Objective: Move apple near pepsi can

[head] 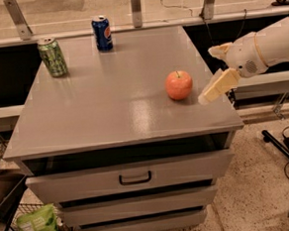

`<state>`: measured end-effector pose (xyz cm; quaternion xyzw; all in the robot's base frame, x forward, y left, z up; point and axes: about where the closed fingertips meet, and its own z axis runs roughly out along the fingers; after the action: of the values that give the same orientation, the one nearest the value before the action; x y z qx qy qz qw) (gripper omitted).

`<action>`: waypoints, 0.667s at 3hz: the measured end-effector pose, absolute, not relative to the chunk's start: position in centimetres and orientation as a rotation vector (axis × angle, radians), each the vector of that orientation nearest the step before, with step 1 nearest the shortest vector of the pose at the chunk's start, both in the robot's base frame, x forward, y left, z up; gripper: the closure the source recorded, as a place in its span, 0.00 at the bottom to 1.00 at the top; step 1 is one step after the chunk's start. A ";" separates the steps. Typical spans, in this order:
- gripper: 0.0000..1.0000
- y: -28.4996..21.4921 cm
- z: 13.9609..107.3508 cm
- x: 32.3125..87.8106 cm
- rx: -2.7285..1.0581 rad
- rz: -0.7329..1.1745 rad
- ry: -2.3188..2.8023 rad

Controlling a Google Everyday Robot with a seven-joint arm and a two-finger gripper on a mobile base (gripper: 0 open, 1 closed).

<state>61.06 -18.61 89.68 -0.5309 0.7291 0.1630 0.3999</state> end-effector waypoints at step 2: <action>0.00 -17.0 87.9 61.6 -1.359 0.529 1.835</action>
Offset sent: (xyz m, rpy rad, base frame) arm 0.0039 0.0119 -0.0121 0.0377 0.0408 0.0389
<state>61.56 -17.01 87.94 -0.5343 0.7214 0.2081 0.3883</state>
